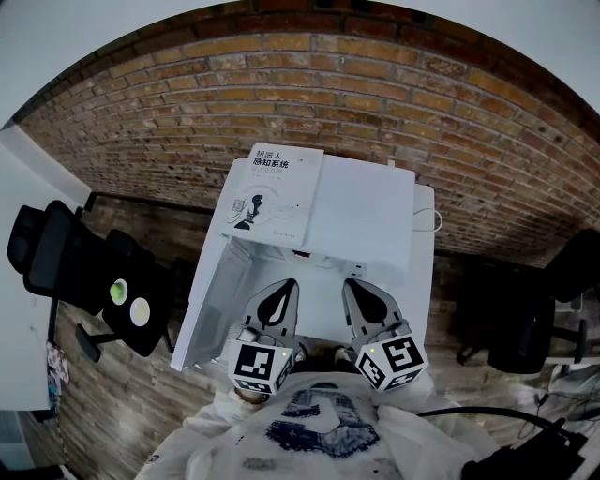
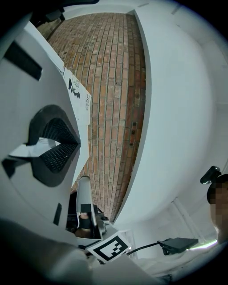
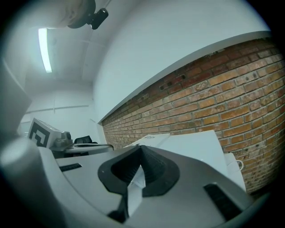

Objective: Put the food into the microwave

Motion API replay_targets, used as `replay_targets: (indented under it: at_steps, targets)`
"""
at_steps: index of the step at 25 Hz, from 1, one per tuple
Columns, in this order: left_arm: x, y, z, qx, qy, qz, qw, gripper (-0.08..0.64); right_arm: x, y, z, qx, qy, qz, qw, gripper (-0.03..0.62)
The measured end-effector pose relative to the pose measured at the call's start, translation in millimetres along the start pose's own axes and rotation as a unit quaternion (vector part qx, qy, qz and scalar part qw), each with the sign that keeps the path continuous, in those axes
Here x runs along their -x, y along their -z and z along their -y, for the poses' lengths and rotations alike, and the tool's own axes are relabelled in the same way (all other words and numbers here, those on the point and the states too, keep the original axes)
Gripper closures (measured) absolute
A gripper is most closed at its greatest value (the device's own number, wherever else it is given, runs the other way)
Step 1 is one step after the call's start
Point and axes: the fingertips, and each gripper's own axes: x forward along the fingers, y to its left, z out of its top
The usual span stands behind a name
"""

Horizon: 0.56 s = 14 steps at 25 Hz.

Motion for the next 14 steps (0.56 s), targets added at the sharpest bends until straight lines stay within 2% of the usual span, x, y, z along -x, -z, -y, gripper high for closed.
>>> replay_targets:
  at_steps: [14]
  targets:
    - [-5.4,5.9,-6.3,0.007,-0.004,-0.008,0.9999,0.554,-9.7,4.6,1.6,-0.006,0.000,-0.007,1.000,0.580]
